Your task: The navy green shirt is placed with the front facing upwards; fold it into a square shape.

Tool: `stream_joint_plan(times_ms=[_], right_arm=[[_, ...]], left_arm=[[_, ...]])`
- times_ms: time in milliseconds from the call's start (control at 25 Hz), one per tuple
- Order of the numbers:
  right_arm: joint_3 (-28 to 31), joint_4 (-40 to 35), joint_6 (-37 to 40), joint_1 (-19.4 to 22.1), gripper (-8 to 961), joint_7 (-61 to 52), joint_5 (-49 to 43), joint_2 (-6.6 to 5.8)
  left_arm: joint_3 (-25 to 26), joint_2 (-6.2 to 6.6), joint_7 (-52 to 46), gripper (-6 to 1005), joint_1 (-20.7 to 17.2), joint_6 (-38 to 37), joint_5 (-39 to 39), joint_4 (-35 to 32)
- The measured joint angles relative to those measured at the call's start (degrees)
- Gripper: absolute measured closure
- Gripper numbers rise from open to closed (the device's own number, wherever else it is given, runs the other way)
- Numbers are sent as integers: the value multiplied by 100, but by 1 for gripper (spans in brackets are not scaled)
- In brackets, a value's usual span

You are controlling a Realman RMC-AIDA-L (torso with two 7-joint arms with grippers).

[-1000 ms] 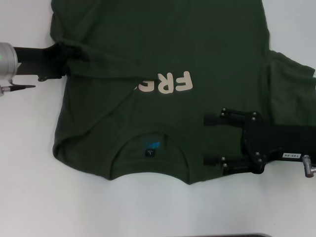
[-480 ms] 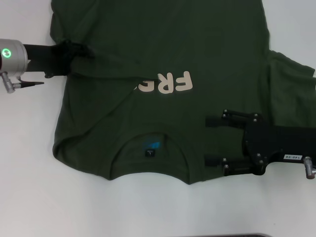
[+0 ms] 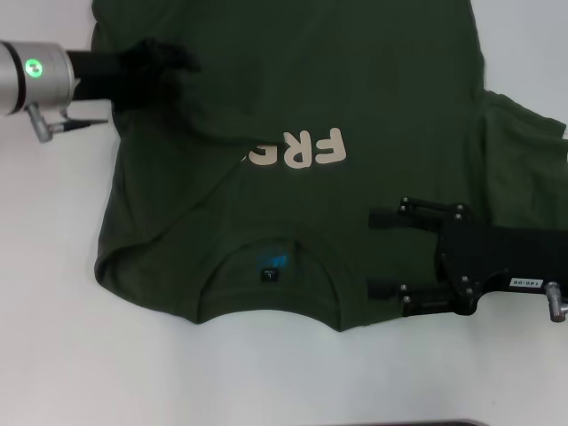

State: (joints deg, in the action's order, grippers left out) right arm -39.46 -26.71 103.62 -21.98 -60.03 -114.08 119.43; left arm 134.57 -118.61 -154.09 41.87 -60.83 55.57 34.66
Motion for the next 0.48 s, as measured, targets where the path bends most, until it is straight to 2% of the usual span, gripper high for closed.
stream_joint_plan(times_ms=[360,480], right_arm=[[8,8,-3,12,46,36,0,0],[9,-1,-23,12,46,32,0,0]], left_arm=[[-5,5,485,417,-19,-152,1027,91],[-53,90,468,417,-59,-211,1076,35]])
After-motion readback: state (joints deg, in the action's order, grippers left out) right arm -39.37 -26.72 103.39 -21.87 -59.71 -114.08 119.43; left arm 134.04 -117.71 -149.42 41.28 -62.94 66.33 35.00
